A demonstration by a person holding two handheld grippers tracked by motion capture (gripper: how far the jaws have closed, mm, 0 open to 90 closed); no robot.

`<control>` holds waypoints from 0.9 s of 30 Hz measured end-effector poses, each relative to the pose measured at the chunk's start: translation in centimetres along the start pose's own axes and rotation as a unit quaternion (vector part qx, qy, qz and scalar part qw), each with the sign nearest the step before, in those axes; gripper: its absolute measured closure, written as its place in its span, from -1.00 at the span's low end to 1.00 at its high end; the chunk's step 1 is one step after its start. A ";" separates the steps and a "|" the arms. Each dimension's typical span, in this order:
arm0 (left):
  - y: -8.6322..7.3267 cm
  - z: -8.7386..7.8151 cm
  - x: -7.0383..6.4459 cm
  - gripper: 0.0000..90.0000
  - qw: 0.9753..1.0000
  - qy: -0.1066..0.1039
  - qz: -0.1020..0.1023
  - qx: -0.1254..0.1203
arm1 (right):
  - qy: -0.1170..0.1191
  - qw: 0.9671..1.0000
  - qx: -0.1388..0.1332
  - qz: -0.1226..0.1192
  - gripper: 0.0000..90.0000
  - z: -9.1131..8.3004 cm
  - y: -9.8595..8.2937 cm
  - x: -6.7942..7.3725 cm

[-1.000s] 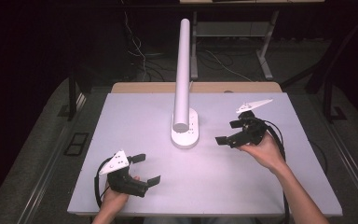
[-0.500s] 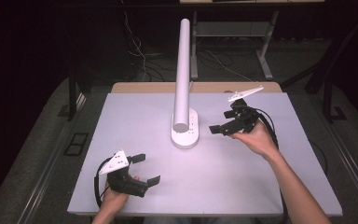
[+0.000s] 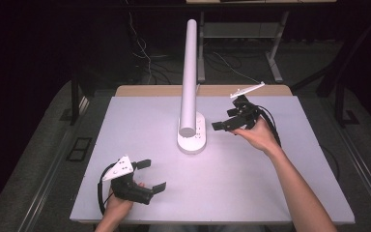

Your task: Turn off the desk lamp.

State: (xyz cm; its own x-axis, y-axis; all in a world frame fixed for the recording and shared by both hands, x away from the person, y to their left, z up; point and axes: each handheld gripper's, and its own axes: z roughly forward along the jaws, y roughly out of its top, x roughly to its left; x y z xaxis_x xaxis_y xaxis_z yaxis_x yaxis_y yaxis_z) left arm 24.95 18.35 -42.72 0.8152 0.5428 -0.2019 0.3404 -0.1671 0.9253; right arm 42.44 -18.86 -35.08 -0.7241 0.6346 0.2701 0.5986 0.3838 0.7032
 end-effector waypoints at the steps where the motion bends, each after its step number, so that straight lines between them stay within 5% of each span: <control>1: 0.0 0.0 0.0 -1.00 1.000 -0.001 -0.001 0.000 | 0.001 1.000 -0.004 -0.002 -0.98 0.3 0.2 -0.1; 27: 0.0 0.0 -0.1 -1.00 1.000 -0.004 -0.003 -0.003 | 0.001 1.000 0.003 0.001 -0.98 6.0 2.4 -1.2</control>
State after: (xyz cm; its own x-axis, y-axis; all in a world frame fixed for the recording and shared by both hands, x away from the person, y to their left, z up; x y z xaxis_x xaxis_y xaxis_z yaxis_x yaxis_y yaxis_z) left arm 24.91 18.33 -42.66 0.8167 0.5378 -0.2092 0.3418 -0.1588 0.9263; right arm 46.81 -14.68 -37.60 -0.7236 0.6336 0.2738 0.6025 0.3864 0.6983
